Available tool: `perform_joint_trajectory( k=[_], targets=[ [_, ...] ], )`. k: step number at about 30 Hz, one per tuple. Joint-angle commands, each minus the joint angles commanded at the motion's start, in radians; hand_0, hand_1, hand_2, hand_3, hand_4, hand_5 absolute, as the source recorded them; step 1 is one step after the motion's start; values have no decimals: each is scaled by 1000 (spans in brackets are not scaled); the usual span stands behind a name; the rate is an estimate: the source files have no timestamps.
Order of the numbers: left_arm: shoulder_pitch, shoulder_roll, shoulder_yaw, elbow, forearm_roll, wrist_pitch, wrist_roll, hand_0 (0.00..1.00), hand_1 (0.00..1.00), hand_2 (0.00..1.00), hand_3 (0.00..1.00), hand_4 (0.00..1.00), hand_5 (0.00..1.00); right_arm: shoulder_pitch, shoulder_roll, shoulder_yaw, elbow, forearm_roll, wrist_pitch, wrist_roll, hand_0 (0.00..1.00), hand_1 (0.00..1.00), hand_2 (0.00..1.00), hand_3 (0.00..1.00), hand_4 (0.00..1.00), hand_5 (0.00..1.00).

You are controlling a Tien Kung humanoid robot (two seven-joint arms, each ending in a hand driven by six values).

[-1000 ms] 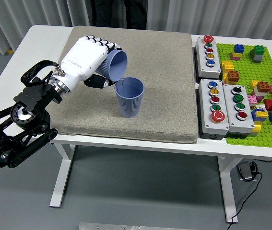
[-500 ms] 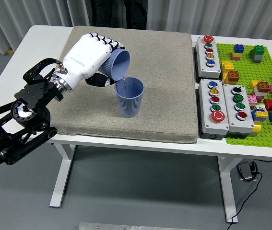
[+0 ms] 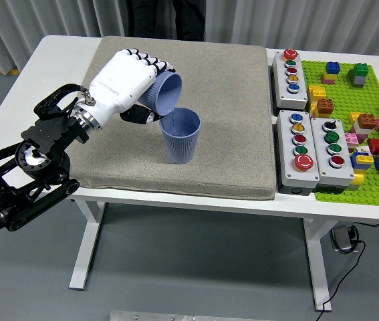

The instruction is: Pick cup pour cup place

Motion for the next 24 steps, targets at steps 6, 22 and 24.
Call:
perform_joint_trajectory(
  k=[6, 22, 24],
  targets=[
    [-2, 2, 7, -1, 0, 0, 1, 554, 505, 526, 517, 792, 158, -4, 0, -1, 0, 2, -1, 1, 701, 644, 600, 598, 2, 310],
    [33, -14, -64, 0, 0, 6, -19, 552, 506, 527, 517, 791, 157, 0, 0, -1, -1, 4, -2, 3, 701, 644, 600, 597, 2, 309],
    [42, -19, -82, 3, 0, 14, -24, 552, 506, 527, 517, 791, 157, 1, 0, -1, -1, 5, -2, 3, 701, 644, 600, 597, 2, 309]
  ],
)
